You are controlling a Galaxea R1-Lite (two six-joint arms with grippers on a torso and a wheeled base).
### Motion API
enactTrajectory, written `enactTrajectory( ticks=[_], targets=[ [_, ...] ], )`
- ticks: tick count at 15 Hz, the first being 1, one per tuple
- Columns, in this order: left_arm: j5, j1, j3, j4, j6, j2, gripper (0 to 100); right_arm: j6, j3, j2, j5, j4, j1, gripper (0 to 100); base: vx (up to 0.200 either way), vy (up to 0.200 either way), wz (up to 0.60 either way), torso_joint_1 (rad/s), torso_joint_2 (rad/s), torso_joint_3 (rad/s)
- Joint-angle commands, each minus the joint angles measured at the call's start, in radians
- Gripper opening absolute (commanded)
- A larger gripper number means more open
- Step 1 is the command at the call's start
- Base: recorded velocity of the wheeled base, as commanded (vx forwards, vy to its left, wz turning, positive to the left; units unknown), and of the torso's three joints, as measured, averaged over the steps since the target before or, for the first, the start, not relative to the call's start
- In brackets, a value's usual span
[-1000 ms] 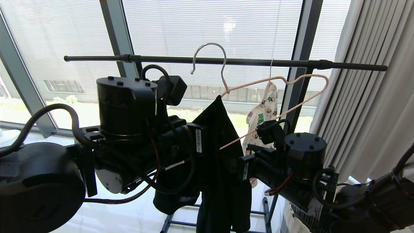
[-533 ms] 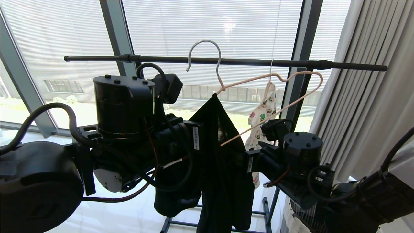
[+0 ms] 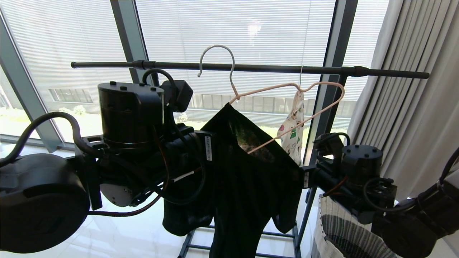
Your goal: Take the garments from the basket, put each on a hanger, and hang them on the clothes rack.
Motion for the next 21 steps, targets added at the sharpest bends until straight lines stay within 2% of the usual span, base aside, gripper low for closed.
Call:
enactTrajectory(
  ticks=[1, 3, 5, 7, 10, 12, 13, 16, 20, 21],
  targets=[
    [0.000, 0.023, 0.022, -0.004, 0.027, -0.004, 0, -0.010, 0.013, -0.046, 0.016, 0.001, -0.062, 100, 0.000, 0.000, 0.00, 0.000, 0.00, 0.000],
    [-0.001, 0.067, 0.072, -0.054, 0.121, -0.004, 0, -0.014, 0.017, -0.086, 0.063, 0.005, -0.116, 100, 0.000, 0.000, 0.00, 0.000, 0.00, 0.000],
    [-0.004, 0.121, 0.150, -0.145, 0.224, 0.002, 0, -0.014, 0.017, -0.112, 0.074, 0.027, -0.153, 100, 0.000, 0.000, 0.00, 0.000, 0.00, 0.000],
    [-0.009, 0.138, 0.217, -0.203, 0.282, -0.004, 0, -0.012, 0.016, -0.118, 0.074, 0.031, -0.182, 100, 0.000, 0.000, 0.00, 0.000, 0.00, 0.000],
    [-0.053, 0.138, 0.285, -0.217, 0.345, -0.024, 0, -0.012, 0.014, -0.154, 0.091, 0.064, -0.200, 100, 0.000, 0.000, 0.00, 0.000, 0.00, 0.000],
    [-0.058, 0.148, 0.314, -0.217, 0.422, -0.016, 0, -0.012, 0.010, -0.203, 0.140, 0.111, -0.200, 100, 0.000, 0.000, 0.00, 0.000, 0.00, 0.000],
    [-0.058, 0.148, 0.319, -0.217, 0.435, -0.012, 0, -0.012, 0.004, -0.221, 0.161, 0.128, -0.200, 100, 0.000, 0.000, 0.00, 0.000, 0.00, 0.000],
    [-0.050, 0.145, 0.320, -0.217, 0.443, 0.027, 0, -0.009, -0.065, -0.352, 0.302, 0.324, -0.213, 100, 0.000, 0.000, 0.00, 0.000, 0.00, 0.000],
    [-0.009, 0.132, 0.322, -0.218, 0.440, 0.035, 0, 0.025, -0.225, -0.503, 0.602, 0.694, -0.282, 100, 0.000, 0.000, 0.00, 0.000, 0.00, 0.000],
    [-0.010, 0.119, 0.319, -0.218, 0.437, 0.035, 0, 0.045, -0.251, -0.525, 0.648, 0.763, -0.286, 100, 0.000, 0.000, 0.00, 0.000, 0.00, 0.000]
  ],
)
